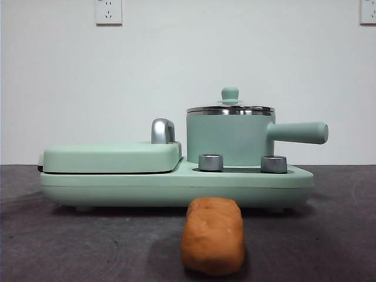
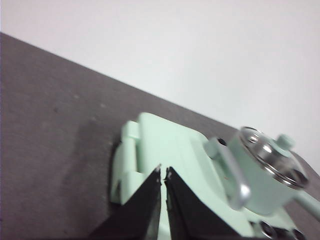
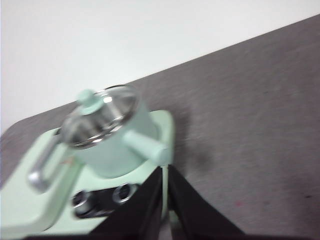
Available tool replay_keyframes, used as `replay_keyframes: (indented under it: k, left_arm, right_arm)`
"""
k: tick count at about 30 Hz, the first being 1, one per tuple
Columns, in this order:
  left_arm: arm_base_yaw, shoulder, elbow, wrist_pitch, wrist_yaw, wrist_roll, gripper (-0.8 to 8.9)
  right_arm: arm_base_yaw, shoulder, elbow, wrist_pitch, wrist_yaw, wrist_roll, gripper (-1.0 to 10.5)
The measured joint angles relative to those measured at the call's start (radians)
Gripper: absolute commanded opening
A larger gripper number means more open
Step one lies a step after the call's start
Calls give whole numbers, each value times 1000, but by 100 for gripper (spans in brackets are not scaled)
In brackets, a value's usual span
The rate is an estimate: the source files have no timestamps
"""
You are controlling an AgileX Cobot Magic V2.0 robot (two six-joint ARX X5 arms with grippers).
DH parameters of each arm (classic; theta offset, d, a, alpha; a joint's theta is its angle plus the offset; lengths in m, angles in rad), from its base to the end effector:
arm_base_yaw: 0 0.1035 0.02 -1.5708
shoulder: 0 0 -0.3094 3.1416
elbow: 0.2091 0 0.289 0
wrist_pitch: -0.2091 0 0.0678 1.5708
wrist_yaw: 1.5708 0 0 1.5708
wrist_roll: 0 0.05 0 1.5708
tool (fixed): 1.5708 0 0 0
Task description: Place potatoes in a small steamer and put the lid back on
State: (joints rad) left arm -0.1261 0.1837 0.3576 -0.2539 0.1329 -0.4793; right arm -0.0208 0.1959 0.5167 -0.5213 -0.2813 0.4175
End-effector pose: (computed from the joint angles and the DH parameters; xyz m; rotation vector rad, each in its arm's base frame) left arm 0.0992 -0.0193 0.2586 -0.4766 0.1407 -0.2347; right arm 0.0797 0.0122 0.2867 0.4440 0.2503 0.2146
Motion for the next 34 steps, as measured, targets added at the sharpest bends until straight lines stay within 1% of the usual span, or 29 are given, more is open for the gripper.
replay_keyframes:
  k: [2, 6, 8, 10, 13, 15, 17, 21, 23, 24, 26, 29, 31, 34]
  left_arm:
    - [-7, 56, 68, -36, 16, 0, 15]
    - [-16, 193, 209, -107, 68, 24, 15]
    - [-19, 265, 269, -133, 129, 43, 15]
    - [-24, 340, 331, -162, 224, 69, 15]
    - [-38, 437, 412, -196, 378, 111, 15]
    - [-50, 486, 451, -209, 451, 132, 15]
    - [-66, 519, 476, -211, 495, 148, 16]
    - [-87, 550, 491, -205, 500, 159, 32]
    - [-93, 557, 491, -206, 500, 164, 58]
    - [-95, 559, 491, -206, 500, 165, 108]
    - [-101, 561, 491, -206, 500, 165, 252]
    - [-107, 562, 491, -206, 500, 166, 466]
    - [-108, 562, 491, -202, 500, 166, 530]
    - [-108, 571, 493, -183, 500, 167, 533]
  right_arm:
    - [0, 39, 63, -34, -55, -2, 14]
    - [0, 125, 171, -62, -244, -48, 13]
    - [0, 169, 219, -85, -329, -72, 14]
    - [0, 217, 264, -121, -405, -98, 14]
    - [0, 279, 319, -163, -489, -142, 14]
    - [0, 307, 344, -168, -523, -172, 14]
    - [0, 323, 354, -167, -536, -194, 14]
    - [0, 328, 355, -170, -535, -209, 31]
    - [0, 328, 355, -170, -535, -212, 124]
    - [0, 328, 355, -170, -534, -213, 192]
    - [0, 328, 355, -170, -531, -213, 315]
    - [0, 328, 355, -170, -530, -212, 419]
    - [0, 328, 355, -170, -530, -212, 445]
    - [0, 328, 355, -170, -530, -212, 446]
